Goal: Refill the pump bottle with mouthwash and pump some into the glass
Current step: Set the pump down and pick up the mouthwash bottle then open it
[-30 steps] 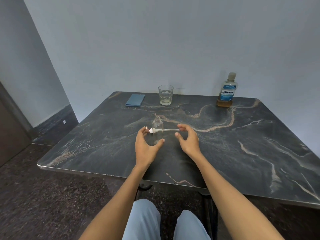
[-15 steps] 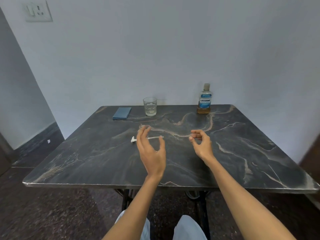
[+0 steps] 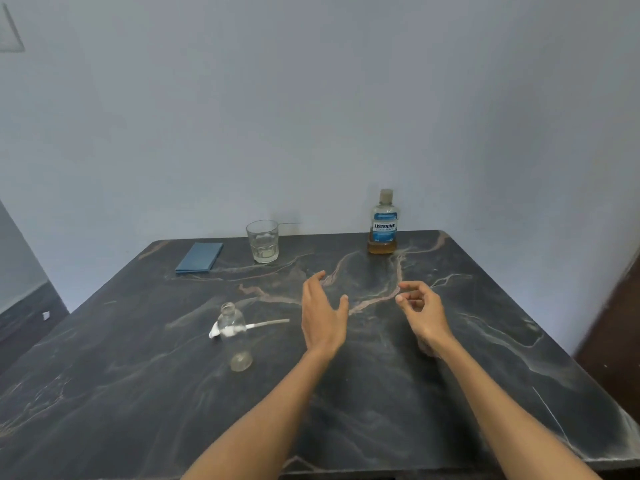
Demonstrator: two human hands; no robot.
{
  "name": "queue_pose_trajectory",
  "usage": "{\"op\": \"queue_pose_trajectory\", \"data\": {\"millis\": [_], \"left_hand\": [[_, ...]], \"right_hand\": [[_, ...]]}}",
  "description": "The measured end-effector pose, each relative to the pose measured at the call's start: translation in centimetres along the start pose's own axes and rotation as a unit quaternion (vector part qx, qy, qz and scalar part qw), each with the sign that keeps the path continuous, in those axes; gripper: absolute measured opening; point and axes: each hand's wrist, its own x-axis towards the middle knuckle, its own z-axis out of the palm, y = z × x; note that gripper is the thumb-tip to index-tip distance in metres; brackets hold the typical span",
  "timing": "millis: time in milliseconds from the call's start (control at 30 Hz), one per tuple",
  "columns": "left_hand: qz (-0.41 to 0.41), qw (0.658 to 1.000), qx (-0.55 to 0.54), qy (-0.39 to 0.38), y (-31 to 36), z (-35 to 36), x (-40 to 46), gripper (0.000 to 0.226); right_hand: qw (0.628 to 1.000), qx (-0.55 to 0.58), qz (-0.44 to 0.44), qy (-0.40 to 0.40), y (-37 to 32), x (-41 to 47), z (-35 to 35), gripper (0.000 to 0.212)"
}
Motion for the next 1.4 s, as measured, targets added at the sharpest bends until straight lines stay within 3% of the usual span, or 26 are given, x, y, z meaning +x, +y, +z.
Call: {"op": "queue_pose_trajectory", "data": {"millis": [300,467,633,1067,1400], "left_hand": [[-0.07,0.988,-0.044,-0.131,1.5,7.3,9.7,0.065],[-0.092,0.981,-0.079,-0.154,1.1,11.0,14.8,0.069],[-0.113,0.974,-0.089,-0.178,0.6,14.5,18.0,0.063],[-0.121,0.964,-0.094,-0.22,-0.3,19.0,19.5,0.055],[-0.084,0.968,-0.093,-0.217,1.1,14.9,17.2,0.053]], "right_hand": [[0.999,-0.021,0.032,0.018,0.8,9.8,-0.9,0.032],[0.998,-0.028,0.056,0.007,1.3,15.5,-0.1,0.055],[0.997,-0.036,0.069,-0.001,1.9,19.7,0.7,0.062],[0.997,-0.02,0.067,-0.037,4.6,23.6,3.7,0.055],[0.998,-0.063,0.017,0.016,2.1,18.9,3.1,0.041]]}}
